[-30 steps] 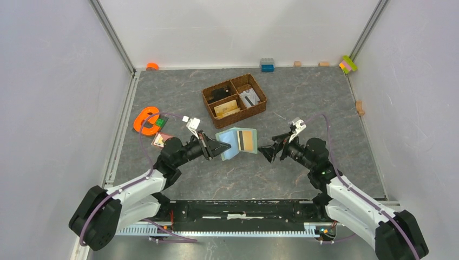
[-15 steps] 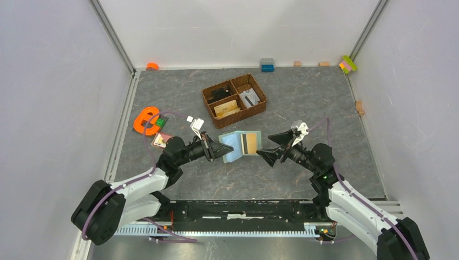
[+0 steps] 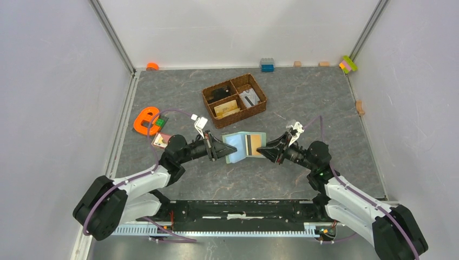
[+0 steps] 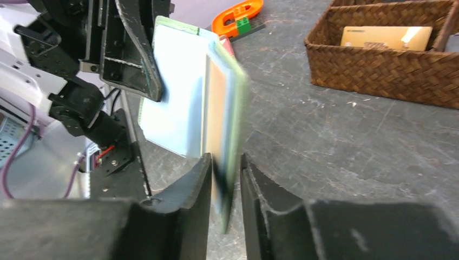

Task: Take the credit cards out of the card holder
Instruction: Remove the credit card from the card holder.

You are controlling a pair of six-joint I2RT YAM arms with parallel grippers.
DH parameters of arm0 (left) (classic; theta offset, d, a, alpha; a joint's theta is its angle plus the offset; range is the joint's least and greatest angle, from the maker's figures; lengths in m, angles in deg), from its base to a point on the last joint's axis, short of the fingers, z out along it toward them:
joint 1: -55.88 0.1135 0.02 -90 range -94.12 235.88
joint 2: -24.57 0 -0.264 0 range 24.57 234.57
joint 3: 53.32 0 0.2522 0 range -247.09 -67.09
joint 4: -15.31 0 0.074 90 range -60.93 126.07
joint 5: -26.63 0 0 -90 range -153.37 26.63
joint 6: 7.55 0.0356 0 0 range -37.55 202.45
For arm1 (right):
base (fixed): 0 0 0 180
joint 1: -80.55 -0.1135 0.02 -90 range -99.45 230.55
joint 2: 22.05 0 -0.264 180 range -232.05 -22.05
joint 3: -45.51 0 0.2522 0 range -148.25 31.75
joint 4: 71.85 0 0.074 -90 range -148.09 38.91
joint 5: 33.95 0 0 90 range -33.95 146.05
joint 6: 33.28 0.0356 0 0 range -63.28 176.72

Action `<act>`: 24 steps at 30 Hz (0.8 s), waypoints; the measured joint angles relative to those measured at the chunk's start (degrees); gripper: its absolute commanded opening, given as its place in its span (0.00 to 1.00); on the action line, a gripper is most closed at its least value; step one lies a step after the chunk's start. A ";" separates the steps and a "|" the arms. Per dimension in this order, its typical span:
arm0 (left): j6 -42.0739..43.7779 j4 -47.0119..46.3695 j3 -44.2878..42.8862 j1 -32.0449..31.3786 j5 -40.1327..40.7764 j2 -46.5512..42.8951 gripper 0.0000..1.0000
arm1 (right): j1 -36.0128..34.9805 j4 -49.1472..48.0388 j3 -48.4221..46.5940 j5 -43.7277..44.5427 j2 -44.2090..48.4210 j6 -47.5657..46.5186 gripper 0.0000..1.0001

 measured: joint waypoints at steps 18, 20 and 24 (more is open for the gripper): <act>5.18 31.41 -3.69 -0.44 27.54 -12.15 0.71 | -0.09 7.26 -0.94 4.42 -2.01 1.11 0.00; 5.20 34.29 -3.69 -0.44 31.26 -15.02 0.70 | -0.09 8.33 -1.27 4.72 -2.67 1.09 0.00; 5.68 32.68 -2.38 -0.44 31.87 -20.33 0.43 | -0.09 9.68 -1.60 5.46 -3.06 1.05 0.00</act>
